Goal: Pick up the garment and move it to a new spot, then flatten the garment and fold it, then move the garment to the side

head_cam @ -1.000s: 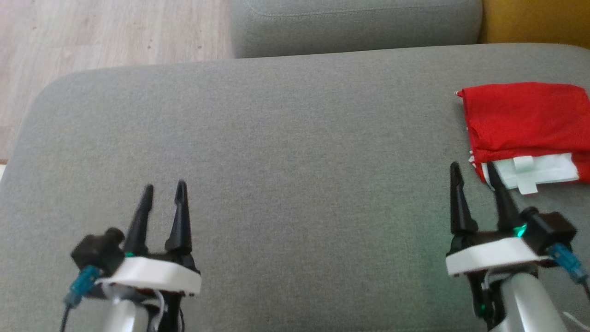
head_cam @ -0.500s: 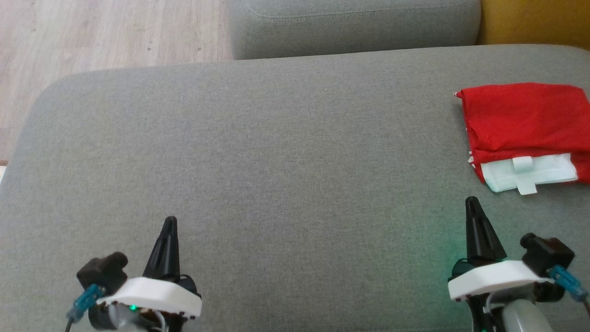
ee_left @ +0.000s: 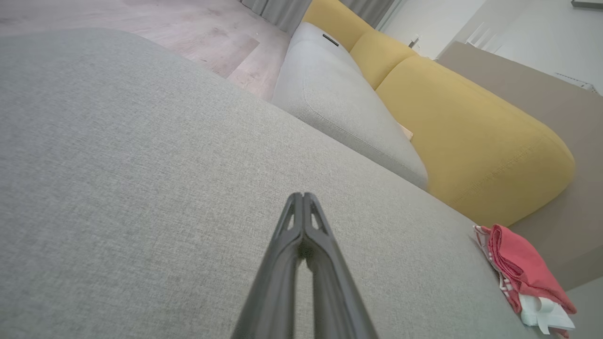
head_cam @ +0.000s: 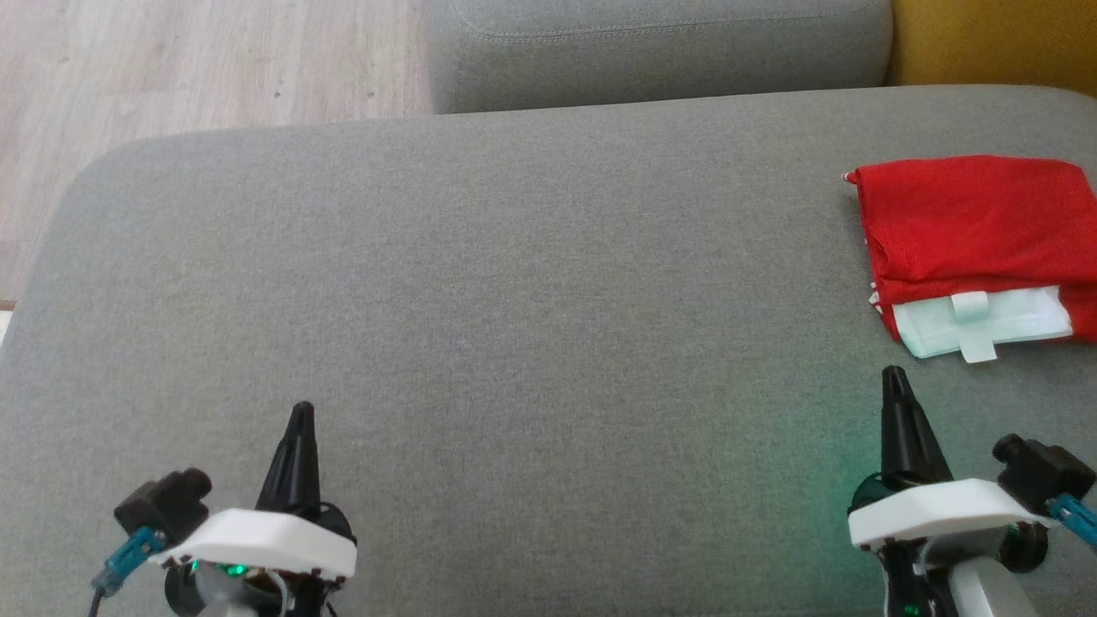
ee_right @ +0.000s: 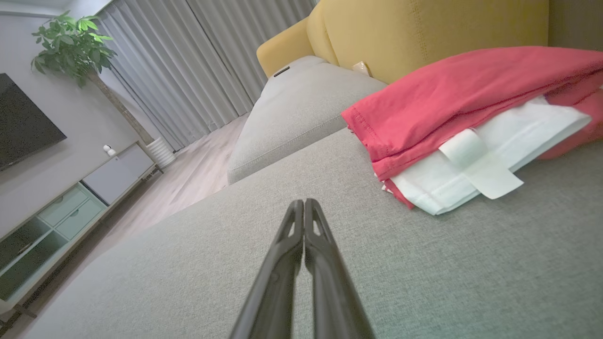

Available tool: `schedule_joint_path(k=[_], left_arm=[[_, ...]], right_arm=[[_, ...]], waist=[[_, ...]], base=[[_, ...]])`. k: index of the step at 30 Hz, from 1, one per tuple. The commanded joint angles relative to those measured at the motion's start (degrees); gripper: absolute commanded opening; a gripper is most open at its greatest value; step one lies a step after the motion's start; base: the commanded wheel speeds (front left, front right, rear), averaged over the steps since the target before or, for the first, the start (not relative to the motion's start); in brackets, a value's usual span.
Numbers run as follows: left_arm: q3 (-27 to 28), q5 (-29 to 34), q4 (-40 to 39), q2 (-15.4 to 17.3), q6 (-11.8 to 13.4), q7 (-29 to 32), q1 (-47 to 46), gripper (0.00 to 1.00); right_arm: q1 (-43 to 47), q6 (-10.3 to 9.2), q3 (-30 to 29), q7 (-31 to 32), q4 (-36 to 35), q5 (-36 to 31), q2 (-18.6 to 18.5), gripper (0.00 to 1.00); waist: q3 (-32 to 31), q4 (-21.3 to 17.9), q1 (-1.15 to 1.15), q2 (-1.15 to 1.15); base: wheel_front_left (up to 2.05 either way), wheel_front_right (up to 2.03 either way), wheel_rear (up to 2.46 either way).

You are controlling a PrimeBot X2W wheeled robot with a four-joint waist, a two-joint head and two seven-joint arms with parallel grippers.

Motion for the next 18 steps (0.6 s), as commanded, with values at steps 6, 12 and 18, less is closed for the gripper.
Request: schedule_joint_path(k=[6, 12, 18], left_arm=[[1.7, -4.4, -1.6, 0.4, -0.7, 1.2, -3.3, 0.0], [2.3, -7.3, -1.5, 0.4, -0.9, 2.0, -3.5, 0.0], [3.0, -10.8, -1.4, 0.5, -1.1, 3.0, -3.8, 0.0]], right_arm=[[-2.8, -0.01, -0.6, 1.3, -2.2, 5.0, -0.4, 0.0], [-2.9, -0.02, -0.9, 2.1, -2.4, 8.3, -0.5, 0.0], [-3.0, -0.02, -1.3, 3.1, -2.5, 12.1, -0.5, 0.0]], waist=[[-0.1, 0.0, 0.0, 0.0], [-0.2, 0.0, 0.0, 0.0], [-0.3, 0.0, 0.0, 0.0]], base=[[0.0, 0.0, 0.0], [0.0, 0.0, 0.0], [0.0, 0.0, 0.0]])
